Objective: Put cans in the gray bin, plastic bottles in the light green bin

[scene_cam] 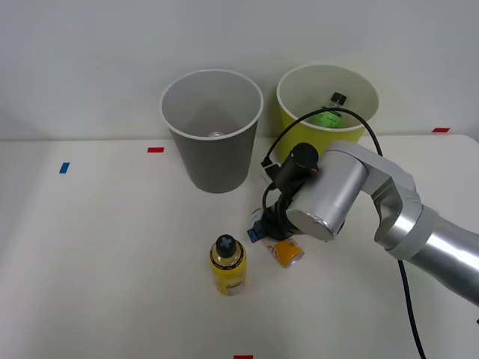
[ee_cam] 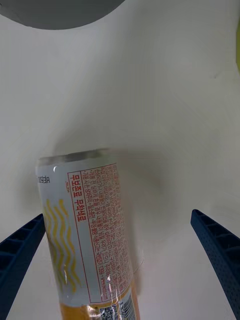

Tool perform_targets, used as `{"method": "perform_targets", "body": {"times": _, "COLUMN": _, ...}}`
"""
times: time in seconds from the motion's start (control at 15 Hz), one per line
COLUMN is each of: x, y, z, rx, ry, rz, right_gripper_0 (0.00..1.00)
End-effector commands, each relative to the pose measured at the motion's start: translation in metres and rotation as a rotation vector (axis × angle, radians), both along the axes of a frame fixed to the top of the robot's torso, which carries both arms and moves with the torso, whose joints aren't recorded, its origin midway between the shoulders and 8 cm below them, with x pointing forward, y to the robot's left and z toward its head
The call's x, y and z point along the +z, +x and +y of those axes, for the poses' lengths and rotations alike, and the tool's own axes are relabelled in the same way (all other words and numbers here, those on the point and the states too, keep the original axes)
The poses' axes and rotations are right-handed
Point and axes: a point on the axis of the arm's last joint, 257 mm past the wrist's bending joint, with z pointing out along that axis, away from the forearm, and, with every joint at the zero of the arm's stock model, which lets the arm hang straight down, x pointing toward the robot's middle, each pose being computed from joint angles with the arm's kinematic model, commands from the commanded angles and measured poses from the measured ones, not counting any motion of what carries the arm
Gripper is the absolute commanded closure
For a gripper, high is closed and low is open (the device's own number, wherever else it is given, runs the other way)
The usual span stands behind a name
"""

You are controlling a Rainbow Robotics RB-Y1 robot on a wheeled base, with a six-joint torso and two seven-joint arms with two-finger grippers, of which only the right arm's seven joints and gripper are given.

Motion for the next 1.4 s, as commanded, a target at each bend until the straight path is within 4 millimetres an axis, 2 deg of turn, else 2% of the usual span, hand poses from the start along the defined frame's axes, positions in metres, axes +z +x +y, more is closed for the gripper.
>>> {"method": "perform_targets", "body": {"times": 0.07, "x": 0.0, "y": -0.003, "z": 0.009, "rx": 0.011, "ry": 0.038, "rz": 0.013, "right_gripper_0": 0.0}}
{"method": "perform_targets", "body": {"times": 0.4, "x": 0.003, "y": 0.0, "z": 0.014, "rx": 0.022, "ry": 0.059, "rz": -0.001, "right_gripper_0": 0.0}}
{"method": "perform_targets", "body": {"times": 0.8, "x": -0.008, "y": -0.007, "z": 0.011, "rx": 0.033, "ry": 0.032, "rz": 0.007, "right_gripper_0": 0.0}}
{"method": "perform_targets", "body": {"times": 1.2, "x": -0.011, "y": -0.004, "z": 0.029, "rx": 0.064, "ry": 0.092, "rz": -0.036, "right_gripper_0": 0.0}}
{"method": "perform_targets", "body": {"times": 1.4, "x": -0.012, "y": -0.002, "z": 0.029, "rx": 0.066, "ry": 0.094, "rz": -0.053, "right_gripper_0": 0.0}}
